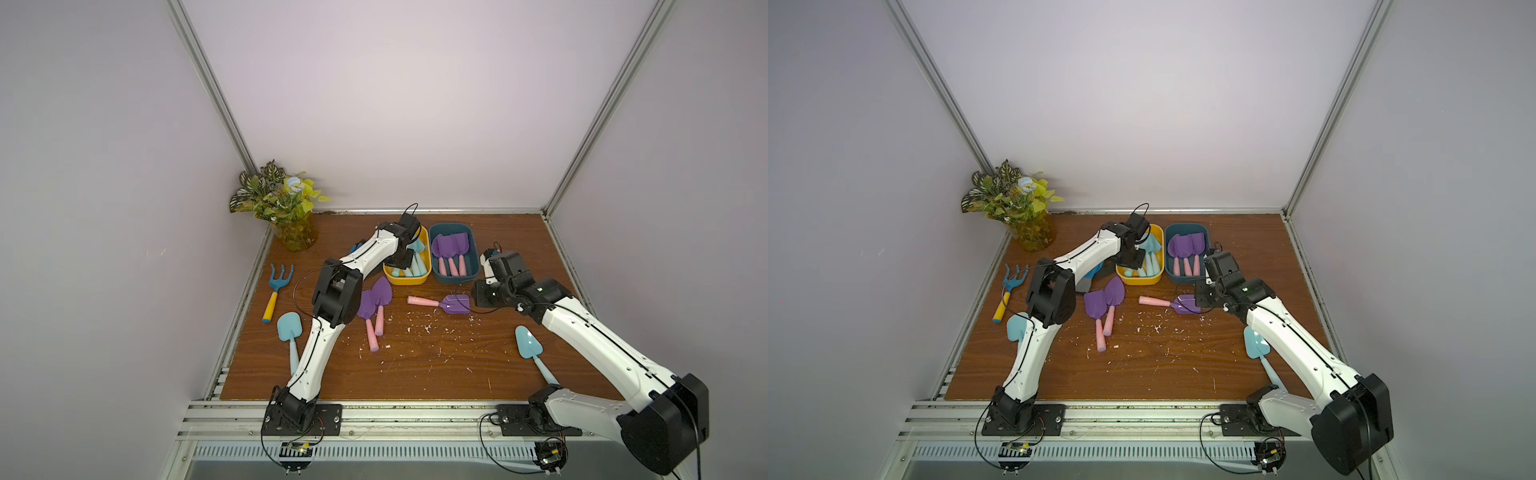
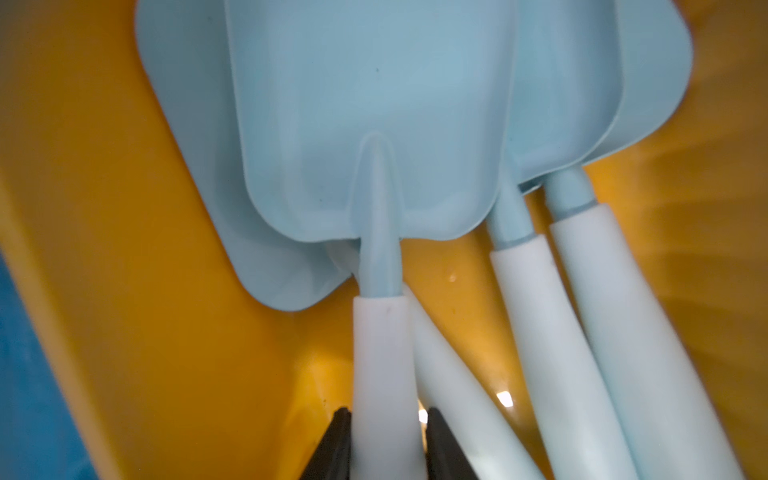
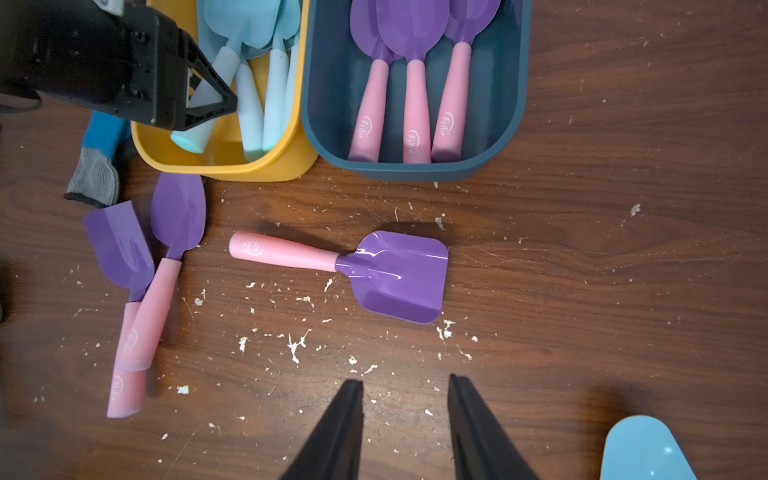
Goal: Sort the small shovels by color and place them into the storage box
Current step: Place the shovel in the storage box.
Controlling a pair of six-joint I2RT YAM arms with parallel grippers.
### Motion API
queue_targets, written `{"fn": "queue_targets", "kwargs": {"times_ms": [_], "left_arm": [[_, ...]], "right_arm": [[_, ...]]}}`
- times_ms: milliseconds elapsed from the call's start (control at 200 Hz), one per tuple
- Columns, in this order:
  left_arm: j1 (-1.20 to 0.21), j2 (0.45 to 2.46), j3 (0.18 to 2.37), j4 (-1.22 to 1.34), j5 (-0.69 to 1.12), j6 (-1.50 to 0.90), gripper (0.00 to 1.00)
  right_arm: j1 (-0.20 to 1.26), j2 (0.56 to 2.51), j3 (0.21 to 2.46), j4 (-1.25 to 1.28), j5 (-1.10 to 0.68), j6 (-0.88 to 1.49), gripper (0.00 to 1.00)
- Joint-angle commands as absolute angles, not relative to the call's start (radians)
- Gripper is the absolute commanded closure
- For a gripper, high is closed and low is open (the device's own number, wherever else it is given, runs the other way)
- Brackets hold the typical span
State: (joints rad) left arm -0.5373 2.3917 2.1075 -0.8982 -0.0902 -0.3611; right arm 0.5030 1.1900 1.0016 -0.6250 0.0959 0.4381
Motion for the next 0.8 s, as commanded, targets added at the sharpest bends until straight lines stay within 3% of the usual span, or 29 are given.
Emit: {"fn": "queue_targets", "kwargs": {"times_ms": [0,505,665,796], "left_arm": [[-0.537,2.394,2.11,-0.917,-0.085,-0.345,0.67],[-0.565,2.189,2.158,-0.914,-0.106,-0.339,0.39],[-0.574,2.075,2.129,-0.911,-0.11,-0.343,0.36],[-0.574,1.953,1.981,-0.887,-0.152,-0.356,0.33]], "right_arm": [[0.508,1.171,1.005,-0.612,0.092,0.438,0.6],[0.508,1.171,1.035,-0.639,0.099,0.452,0.58],[0.507,1.179,1.056,-0.678,0.127,0.473,0.57],[0.507,1.203,1.057,-0.707,0.14,0.5,0.56]]}}
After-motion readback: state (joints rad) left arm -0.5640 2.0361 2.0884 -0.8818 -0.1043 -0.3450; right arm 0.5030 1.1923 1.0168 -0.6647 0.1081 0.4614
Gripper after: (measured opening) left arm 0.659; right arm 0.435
